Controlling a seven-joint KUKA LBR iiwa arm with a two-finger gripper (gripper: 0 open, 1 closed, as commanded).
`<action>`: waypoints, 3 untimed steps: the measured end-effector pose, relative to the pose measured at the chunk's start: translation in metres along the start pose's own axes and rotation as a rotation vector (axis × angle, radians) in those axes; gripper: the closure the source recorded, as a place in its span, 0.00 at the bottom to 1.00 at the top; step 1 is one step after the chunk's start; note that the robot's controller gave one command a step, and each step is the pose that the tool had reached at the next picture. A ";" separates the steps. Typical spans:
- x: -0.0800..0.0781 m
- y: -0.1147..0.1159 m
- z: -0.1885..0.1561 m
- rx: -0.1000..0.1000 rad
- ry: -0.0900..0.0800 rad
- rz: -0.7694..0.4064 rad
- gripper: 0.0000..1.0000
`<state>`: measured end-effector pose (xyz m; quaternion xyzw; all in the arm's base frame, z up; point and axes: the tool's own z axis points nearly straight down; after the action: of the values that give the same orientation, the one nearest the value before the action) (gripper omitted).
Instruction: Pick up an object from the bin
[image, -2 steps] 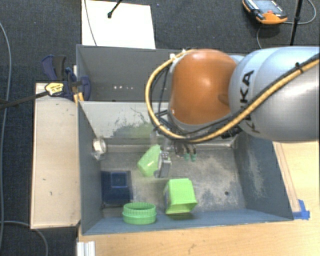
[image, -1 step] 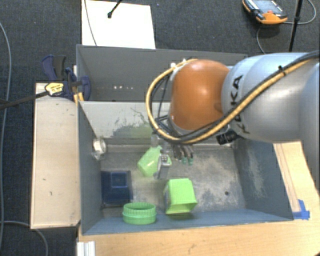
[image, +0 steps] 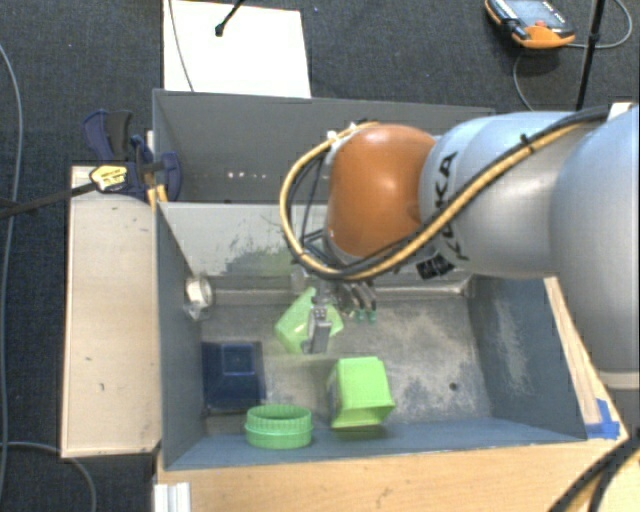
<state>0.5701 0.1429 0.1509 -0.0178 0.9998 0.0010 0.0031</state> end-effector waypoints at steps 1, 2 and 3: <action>-0.004 -0.015 0.016 -0.001 0.000 -0.066 0.00; -0.013 -0.019 0.022 0.000 -0.005 -0.090 0.00; -0.012 -0.019 0.029 -0.001 -0.003 -0.117 0.00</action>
Offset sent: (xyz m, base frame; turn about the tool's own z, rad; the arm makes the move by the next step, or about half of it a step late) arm 0.0167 -0.0159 -0.0269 -0.1031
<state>0.5833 0.1241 0.1223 -0.0761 0.9971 0.0012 0.0047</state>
